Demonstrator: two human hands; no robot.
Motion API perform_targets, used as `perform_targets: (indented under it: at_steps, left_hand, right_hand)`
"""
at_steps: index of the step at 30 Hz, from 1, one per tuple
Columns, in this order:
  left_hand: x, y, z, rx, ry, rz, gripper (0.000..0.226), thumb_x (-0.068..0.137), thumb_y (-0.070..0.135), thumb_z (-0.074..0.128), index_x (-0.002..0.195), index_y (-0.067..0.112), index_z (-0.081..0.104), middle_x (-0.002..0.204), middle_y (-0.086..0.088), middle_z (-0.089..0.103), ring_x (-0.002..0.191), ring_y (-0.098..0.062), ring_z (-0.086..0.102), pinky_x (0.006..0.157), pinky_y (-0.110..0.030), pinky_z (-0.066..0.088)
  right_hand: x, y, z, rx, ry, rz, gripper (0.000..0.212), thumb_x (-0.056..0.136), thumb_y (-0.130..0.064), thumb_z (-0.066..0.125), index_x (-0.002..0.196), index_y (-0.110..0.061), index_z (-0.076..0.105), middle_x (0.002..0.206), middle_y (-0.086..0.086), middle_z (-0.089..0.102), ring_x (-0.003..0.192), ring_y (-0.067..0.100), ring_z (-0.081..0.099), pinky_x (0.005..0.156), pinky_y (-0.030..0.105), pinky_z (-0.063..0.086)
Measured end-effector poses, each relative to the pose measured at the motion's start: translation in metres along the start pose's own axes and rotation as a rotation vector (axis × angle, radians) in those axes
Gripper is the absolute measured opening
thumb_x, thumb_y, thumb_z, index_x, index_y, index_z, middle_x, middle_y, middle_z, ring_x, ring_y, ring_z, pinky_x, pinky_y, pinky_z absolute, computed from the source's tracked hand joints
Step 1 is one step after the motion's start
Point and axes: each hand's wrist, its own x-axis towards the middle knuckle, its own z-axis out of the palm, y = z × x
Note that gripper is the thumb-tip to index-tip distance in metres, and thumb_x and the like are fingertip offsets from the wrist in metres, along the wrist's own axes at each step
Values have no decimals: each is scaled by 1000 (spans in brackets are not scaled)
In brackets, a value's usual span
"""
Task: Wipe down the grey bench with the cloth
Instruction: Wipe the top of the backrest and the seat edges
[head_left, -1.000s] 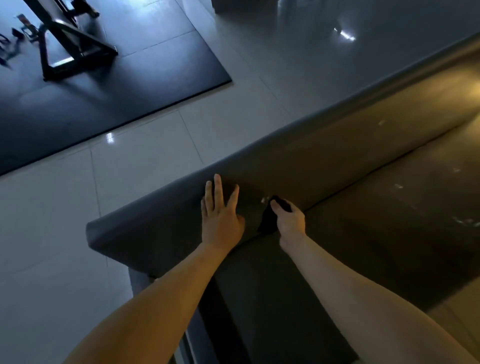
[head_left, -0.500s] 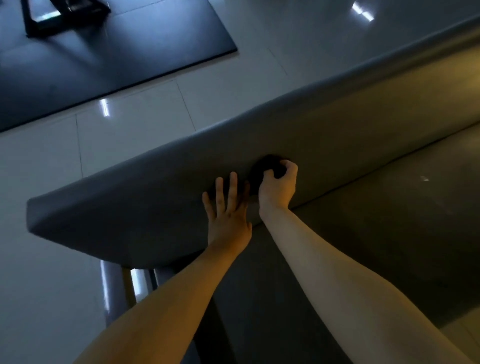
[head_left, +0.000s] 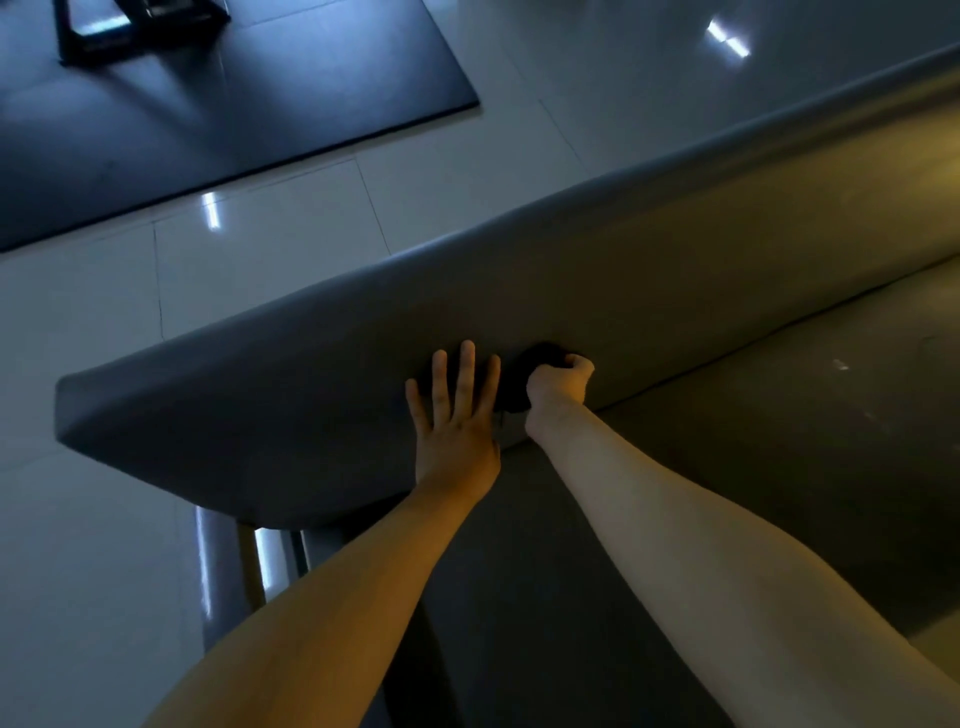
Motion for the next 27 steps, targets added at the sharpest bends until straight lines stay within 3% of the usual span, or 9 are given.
perform_targets:
  at_steps: [3, 6, 8, 13, 16, 20, 23, 27]
  left_hand:
    - [-3, 5, -3, -16, -13, -18, 90, 99, 31, 49, 158, 29, -19, 151, -4, -52, 137, -34, -49, 117, -67, -14]
    - [-3, 9, -4, -13, -28, -16, 81, 98, 32, 49, 161, 29, -2, 150, -6, -53, 140, -37, -45, 118, -68, -9]
    - [-2, 9, -5, -3, -33, -12, 79, 98, 34, 48, 161, 29, 2, 149, -6, -54, 139, -37, -46, 117, -68, -10]
    - [3, 6, 6, -5, 19, -6, 90, 100, 37, 45, 157, 28, -24, 150, -5, -53, 137, -34, -49, 117, -67, -13]
    - [4, 2, 15, -10, 74, 4, 89, 100, 43, 46, 158, 28, -21, 154, -5, -49, 139, -34, -47, 115, -66, -18]
    - [3, -1, 19, -14, 91, 21, 93, 100, 42, 50, 157, 30, -22, 154, -4, -48, 138, -32, -49, 114, -64, -20]
    - [5, -1, 18, 3, 60, 17, 90, 102, 40, 45, 155, 30, -27, 151, -4, -52, 133, -31, -54, 114, -64, -21]
    - [1, 4, 12, 2, 43, 1, 90, 100, 35, 46, 156, 29, -25, 151, -4, -52, 137, -33, -49, 117, -65, -15]
  right_hand:
    - [-7, -16, -19, 78, -136, -10, 40, 99, -6, 55, 130, -31, 53, 125, 8, 58, 109, 27, 60, 95, 45, 55]
    - [-17, -25, -24, 147, -233, -180, 33, 100, -9, 55, 117, -37, 52, 115, -1, 56, 103, 18, 59, 84, 37, 54]
    - [-14, -25, -15, 102, -195, -234, 34, 101, -9, 54, 115, -39, 47, 112, -3, 53, 101, 16, 57, 78, 32, 52]
    - [5, 4, 9, 3, 15, -364, 32, 98, -6, 54, 111, -34, 46, 126, 2, 53, 113, 24, 58, 94, 45, 57]
    - [18, 21, 8, -15, 55, -283, 36, 98, -2, 52, 124, -27, 48, 135, 4, 48, 114, 24, 55, 97, 42, 55]
    - [37, 50, -11, -131, -118, -56, 46, 100, 0, 44, 144, -12, 41, 140, 20, 51, 119, 37, 57, 90, 35, 50]
    - [31, 47, -17, -4, -50, 45, 34, 101, -5, 46, 129, -24, 55, 120, 12, 59, 93, 25, 59, 74, 33, 50]
    - [14, 22, -20, 92, -177, -91, 28, 97, -9, 57, 114, -30, 63, 113, 4, 63, 101, 24, 62, 93, 46, 56]
